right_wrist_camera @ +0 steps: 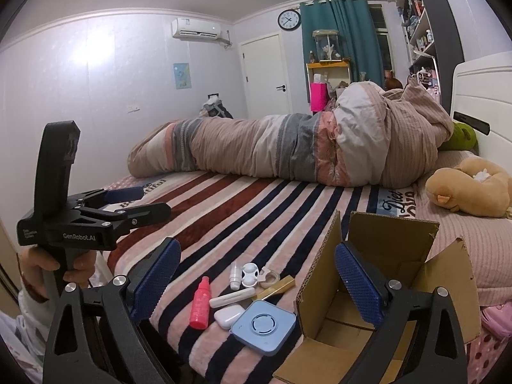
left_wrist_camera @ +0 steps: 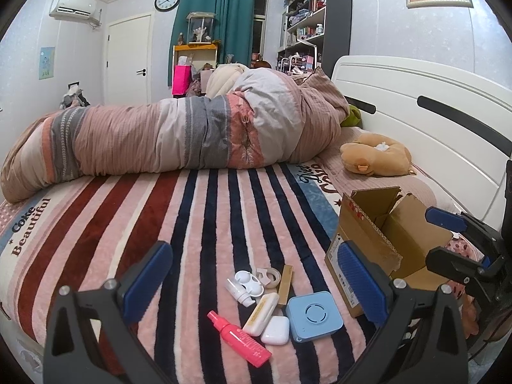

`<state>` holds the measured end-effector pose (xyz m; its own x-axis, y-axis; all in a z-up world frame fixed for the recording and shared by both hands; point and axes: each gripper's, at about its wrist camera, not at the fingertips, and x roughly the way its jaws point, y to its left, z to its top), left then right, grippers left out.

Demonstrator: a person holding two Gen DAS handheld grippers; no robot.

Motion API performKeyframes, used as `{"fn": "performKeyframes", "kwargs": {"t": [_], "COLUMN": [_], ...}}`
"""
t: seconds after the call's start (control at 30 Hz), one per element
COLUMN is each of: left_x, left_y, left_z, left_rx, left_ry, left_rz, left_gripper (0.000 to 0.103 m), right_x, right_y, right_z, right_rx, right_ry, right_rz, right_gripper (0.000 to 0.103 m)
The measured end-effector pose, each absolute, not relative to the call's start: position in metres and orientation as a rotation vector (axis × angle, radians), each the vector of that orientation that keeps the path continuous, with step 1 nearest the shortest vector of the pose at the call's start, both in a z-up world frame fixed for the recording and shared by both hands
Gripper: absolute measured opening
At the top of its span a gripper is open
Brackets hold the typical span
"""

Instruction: Organize rigid objects

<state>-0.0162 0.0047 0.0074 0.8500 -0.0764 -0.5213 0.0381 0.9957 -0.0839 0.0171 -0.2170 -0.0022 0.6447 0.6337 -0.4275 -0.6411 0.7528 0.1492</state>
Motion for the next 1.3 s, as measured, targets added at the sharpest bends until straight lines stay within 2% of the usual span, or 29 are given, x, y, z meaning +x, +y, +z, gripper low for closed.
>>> {"fn": "performKeyframes", "kwargs": {"t": [0.37, 0.43, 0.5, 0.53, 0.6, 0.67, 0.77, 0.97, 1.17, 1.3], "left_x": [-0.016, -0.015, -0.013, -0.013, -0.011, -0.01, -0.004, 0.027, 0.047, 0.057], "left_y": [0.005, 0.007, 0.012, 0.014, 0.022, 0.031, 0.052, 0.1, 0.133, 0.139], "left_z": [0.007, 0.006, 0.003, 0.0, -0.004, -0.009, -0.023, -0.078, -0.119, -0.135], "left_rx": [-0.077, -0.082, -0.089, -0.092, -0.089, -0.062, -0.043, -0.044, -0.057, -0.055], "left_ry": [0.55, 0.55, 0.555, 0.558, 0.559, 0.543, 0.558, 0.666, 0.715, 0.743], "left_rz": [-0.067, -0.074, -0.076, -0.08, -0.082, -0.041, -0.001, 0.021, 0.007, -0.023], "left_gripper": [0.103, 0.103, 0.103, 0.103, 0.103, 0.103, 0.103, 0.103, 0.103, 0.103], "right_x": [0.016, 0.012, 0.009, 0.006, 0.002, -0.003, -0.006, 0.008, 0.017, 0.031], "right_y": [-0.213, -0.211, -0.205, -0.2, -0.192, -0.174, -0.145, -0.07, -0.023, -0.014], "right_z": [-0.002, -0.003, -0.006, -0.009, -0.012, -0.016, -0.03, -0.113, -0.164, -0.175], "right_rx": [-0.015, -0.015, -0.029, -0.041, -0.055, -0.065, -0.075, -0.125, -0.268, -0.298], "right_ry": [0.475, 0.458, 0.444, 0.437, 0.429, 0.441, 0.496, 0.759, 0.855, 0.906], "right_rz": [0.736, 0.739, 0.737, 0.731, 0.745, 0.797, 0.883, 0.952, 0.881, 0.817], "right_gripper": [0.095, 0.082, 0.06, 0.054, 0.029, 0.024, 0.024, 0.025, 0.04, 0.04]}}
